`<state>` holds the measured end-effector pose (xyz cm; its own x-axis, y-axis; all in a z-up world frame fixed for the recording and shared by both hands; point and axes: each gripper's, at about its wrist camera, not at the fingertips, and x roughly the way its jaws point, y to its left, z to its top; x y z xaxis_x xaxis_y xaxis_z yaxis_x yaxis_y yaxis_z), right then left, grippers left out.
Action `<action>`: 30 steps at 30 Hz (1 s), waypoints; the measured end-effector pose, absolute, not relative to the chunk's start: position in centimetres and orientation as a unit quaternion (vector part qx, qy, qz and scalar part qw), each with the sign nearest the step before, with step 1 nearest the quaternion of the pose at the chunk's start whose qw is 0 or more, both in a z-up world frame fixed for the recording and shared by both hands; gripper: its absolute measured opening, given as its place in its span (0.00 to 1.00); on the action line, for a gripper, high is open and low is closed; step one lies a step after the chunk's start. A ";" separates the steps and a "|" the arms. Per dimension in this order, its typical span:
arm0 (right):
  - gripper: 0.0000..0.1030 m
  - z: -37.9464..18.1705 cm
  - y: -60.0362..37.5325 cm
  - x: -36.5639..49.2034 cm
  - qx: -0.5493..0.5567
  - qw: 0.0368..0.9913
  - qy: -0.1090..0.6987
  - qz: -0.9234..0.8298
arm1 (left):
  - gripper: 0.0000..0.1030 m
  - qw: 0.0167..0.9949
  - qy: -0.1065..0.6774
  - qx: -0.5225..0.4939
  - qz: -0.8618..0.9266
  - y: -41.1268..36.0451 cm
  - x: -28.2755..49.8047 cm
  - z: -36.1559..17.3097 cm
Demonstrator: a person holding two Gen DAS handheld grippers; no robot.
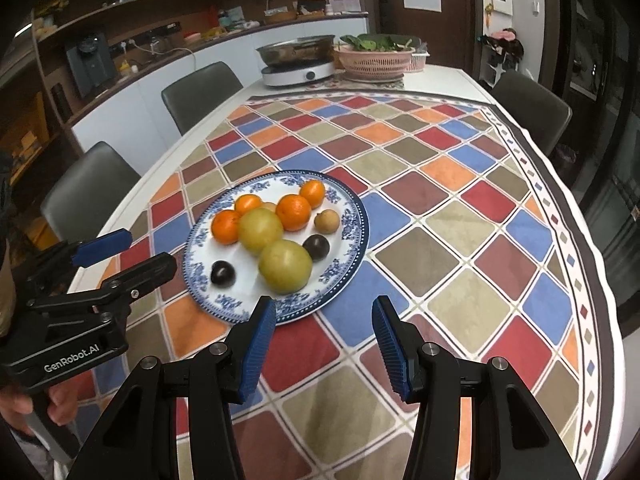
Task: Organize fruits
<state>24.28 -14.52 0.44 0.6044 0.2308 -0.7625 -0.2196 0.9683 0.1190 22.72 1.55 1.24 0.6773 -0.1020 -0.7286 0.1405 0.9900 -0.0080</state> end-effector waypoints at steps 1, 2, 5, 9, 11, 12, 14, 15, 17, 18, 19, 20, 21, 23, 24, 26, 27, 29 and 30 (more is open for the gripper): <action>0.50 0.7 -14.5 23.9 0.006 0.897 0.424 0.126 | 0.67 0.917 0.393 0.026 -0.061 1.6 22.1 1.5; 0.50 1.0 -14.6 23.4 0.004 0.899 0.420 0.127 | 0.68 0.918 0.391 0.028 -0.055 1.6 21.5 1.8; 0.50 1.6 -14.6 22.2 0.000 0.902 0.412 0.128 | 0.73 0.922 0.383 0.030 -0.044 1.7 19.7 2.3; 0.57 2.2 -14.7 20.4 0.000 0.905 0.405 0.133 | 0.76 0.926 0.374 0.035 -0.029 1.8 17.5 2.7; 0.62 2.4 -14.7 19.5 0.000 0.908 0.398 0.133 | 0.80 0.928 0.370 0.033 -0.025 1.9 16.7 2.9; 0.62 2.6 -14.7 18.9 -0.002 0.909 0.394 0.132 | 0.80 0.929 0.368 0.032 -0.024 1.9 16.2 2.9; 0.62 2.7 -14.7 18.1 -0.004 0.910 0.391 0.136 | 0.83 0.930 0.364 0.031 -0.023 1.9 15.3 3.1; 0.62 2.8 -14.6 17.7 -0.004 0.911 0.389 0.138 | 0.83 0.931 0.362 0.031 -0.023 1.9 14.8 3.2; 0.62 3.0 -14.6 16.7 -0.003 0.913 0.384 0.140 | 0.85 0.933 0.358 0.033 -0.020 1.9 13.8 3.5; 0.62 3.0 -14.6 16.3 -0.003 0.914 0.381 0.140 | 0.86 0.934 0.356 0.034 -0.020 1.8 13.3 3.6; 0.63 3.1 -14.7 15.9 -0.002 0.915 0.378 0.140 | 0.87 0.935 0.353 0.034 -0.020 1.8 12.9 3.8; 0.64 3.2 -14.8 15.3 -0.001 0.917 0.374 0.139 | 0.88 0.936 0.348 0.036 -0.021 1.7 12.3 4.0; 0.66 3.3 -14.9 14.9 0.001 0.919 0.369 0.138 | 0.89 0.937 0.346 0.038 -0.021 1.6 11.9 4.1; 0.70 3.5 -15.0 14.0 0.001 0.924 0.358 0.135 | 0.91 0.939 0.340 0.040 -0.020 1.5 11.1 4.4; 0.70 3.6 -15.1 13.7 0.001 0.925 0.354 0.135 | 0.91 0.940 0.340 0.039 -0.021 1.5 10.7 4.4; 0.70 3.8 -15.1 12.9 -0.003 0.928 0.348 0.135 | 0.91 0.939 0.341 0.037 -0.021 1.4 10.0 4.5; 0.70 3.9 -15.1 12.6 -0.004 0.928 0.346 0.136 | 0.91 0.939 0.341 0.037 -0.021 1.4 9.7 4.6; 0.70 4.2 -15.2 11.9 -0.006 0.930 0.340 0.137 | 0.91 0.941 0.336 0.037 -0.022 1.3 8.9 4.8; 0.70 4.2 -15.2 11.7 -0.007 0.931 0.338 0.137 | 0.91 0.942 0.333 0.038 -0.022 1.3 8.5 4.9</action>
<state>11.69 -15.22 4.24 0.7340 0.2513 -0.6310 -0.2602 0.9622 0.0806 8.55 1.30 4.94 0.7775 -0.0158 -0.6287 0.0665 0.9962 0.0571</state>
